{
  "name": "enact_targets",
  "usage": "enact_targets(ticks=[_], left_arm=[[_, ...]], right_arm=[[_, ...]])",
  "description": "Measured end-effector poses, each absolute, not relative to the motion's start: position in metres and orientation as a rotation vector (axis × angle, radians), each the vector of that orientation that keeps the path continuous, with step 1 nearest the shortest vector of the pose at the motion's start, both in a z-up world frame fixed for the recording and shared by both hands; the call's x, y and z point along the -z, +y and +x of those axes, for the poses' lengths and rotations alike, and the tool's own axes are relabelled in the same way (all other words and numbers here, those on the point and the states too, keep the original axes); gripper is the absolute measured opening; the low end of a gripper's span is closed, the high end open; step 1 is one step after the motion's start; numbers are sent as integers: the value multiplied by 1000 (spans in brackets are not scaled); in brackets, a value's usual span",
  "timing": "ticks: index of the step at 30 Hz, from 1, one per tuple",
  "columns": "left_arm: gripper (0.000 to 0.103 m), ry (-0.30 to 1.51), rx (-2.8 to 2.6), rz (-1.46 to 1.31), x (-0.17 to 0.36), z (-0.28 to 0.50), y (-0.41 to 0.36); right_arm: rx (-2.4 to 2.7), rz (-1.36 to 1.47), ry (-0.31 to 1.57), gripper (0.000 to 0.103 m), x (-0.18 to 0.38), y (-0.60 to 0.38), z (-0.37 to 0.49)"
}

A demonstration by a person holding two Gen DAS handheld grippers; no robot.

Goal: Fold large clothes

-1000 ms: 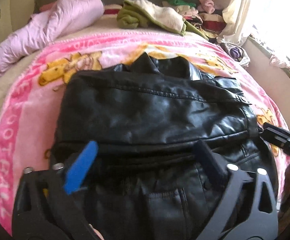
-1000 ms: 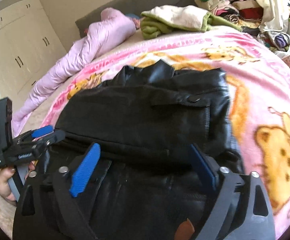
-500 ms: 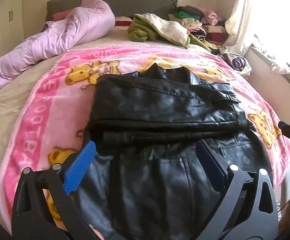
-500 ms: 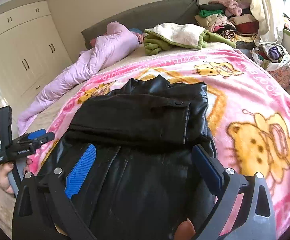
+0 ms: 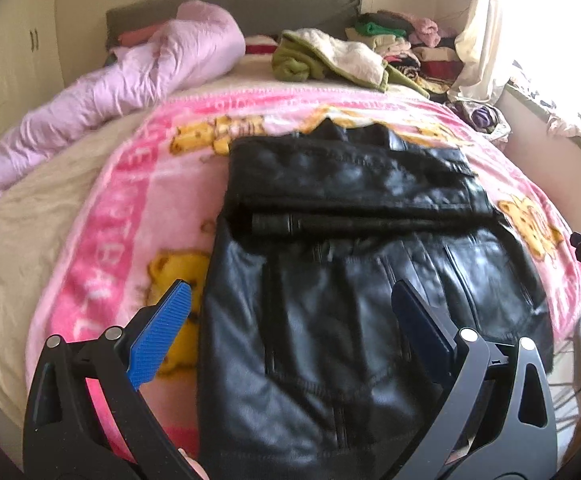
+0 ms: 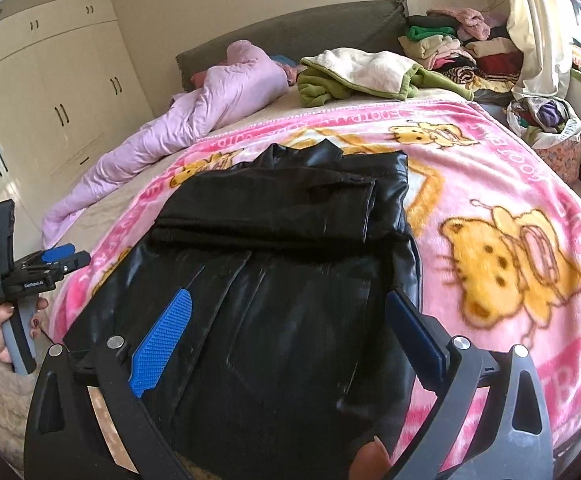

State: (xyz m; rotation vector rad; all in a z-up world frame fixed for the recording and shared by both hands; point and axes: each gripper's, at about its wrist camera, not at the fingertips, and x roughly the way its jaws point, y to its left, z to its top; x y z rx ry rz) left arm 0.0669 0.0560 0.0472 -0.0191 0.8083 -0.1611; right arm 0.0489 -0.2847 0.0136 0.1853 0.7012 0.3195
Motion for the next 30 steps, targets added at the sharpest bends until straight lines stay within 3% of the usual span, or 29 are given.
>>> enact_targets(ticks=[14,30], left_arm=[[94,893,101,-45,-17,35,95],[94,1169,252,-82,34,51,107]], right_arm=[[-318,198,736,97,5,-296,18],[-319,197,926,97,60,-313,-13]])
